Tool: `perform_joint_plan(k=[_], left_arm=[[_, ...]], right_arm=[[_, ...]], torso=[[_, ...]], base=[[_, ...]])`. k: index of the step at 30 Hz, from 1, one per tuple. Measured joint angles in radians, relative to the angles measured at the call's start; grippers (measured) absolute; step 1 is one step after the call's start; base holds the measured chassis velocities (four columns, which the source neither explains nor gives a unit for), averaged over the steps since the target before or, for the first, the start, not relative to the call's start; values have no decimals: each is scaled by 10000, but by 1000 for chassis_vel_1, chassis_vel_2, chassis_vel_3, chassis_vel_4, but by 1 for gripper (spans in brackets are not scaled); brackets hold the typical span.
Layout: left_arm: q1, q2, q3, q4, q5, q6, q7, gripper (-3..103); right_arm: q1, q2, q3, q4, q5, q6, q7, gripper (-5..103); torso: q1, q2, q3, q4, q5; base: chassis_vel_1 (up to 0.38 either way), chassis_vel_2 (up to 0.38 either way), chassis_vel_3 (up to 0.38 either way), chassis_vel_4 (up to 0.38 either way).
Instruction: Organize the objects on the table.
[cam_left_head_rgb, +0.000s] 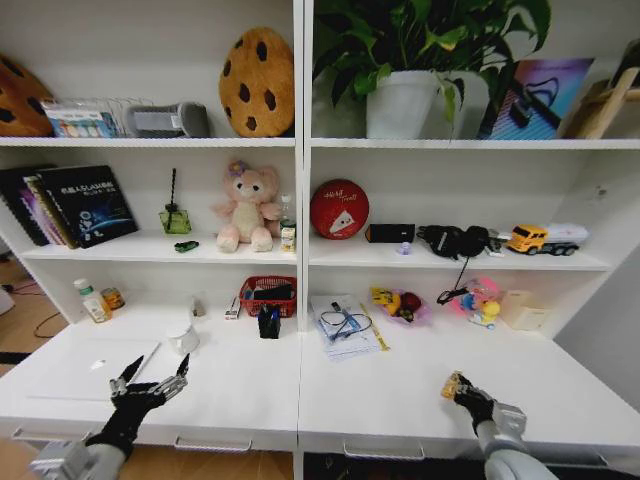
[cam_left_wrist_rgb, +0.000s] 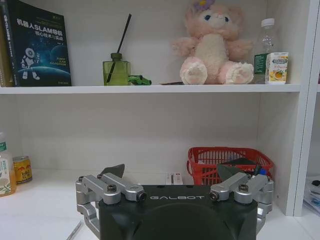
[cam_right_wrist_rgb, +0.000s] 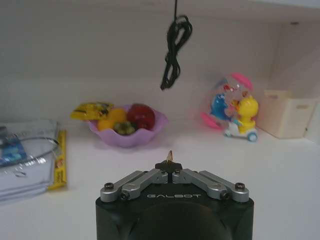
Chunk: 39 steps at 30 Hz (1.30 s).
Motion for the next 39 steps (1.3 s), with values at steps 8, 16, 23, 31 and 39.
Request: perform_joint_plan(k=[8, 16, 23, 31, 39], left_arm=[[0, 0, 0, 0, 0, 1, -1, 100], [0, 0, 0, 0, 0, 1, -1, 100], [0, 0, 0, 0, 0, 1, -1, 100], [0, 0, 0, 0, 0, 1, 0, 100], [0, 0, 0, 0, 0, 1, 0, 100]], right_arm=[[2914, -1464, -1370, -1219, 849, -583, 114, 0], [4726, -2415, -2019, -2461, 1263, -762, 156, 0], [7145, -2874, -3096, -5104, 1426, -662, -173, 0], [8643, -2815, -3845, -6913, 1594, -266, -631, 0], [9379, -2710, -4291, -7834, 1499, 7, -1009, 10]], torso=[[0, -2, 1, 7, 4], [-1, -2, 1, 4, 0], [0, -2, 1, 2, 3], [0, -2, 1, 2, 3], [0, -2, 0, 2, 0]], base=[[0, 0, 0, 0], [0, 0, 0, 0], [0, 0, 0, 0], [0, 0, 0, 0], [0, 0, 0, 0]])
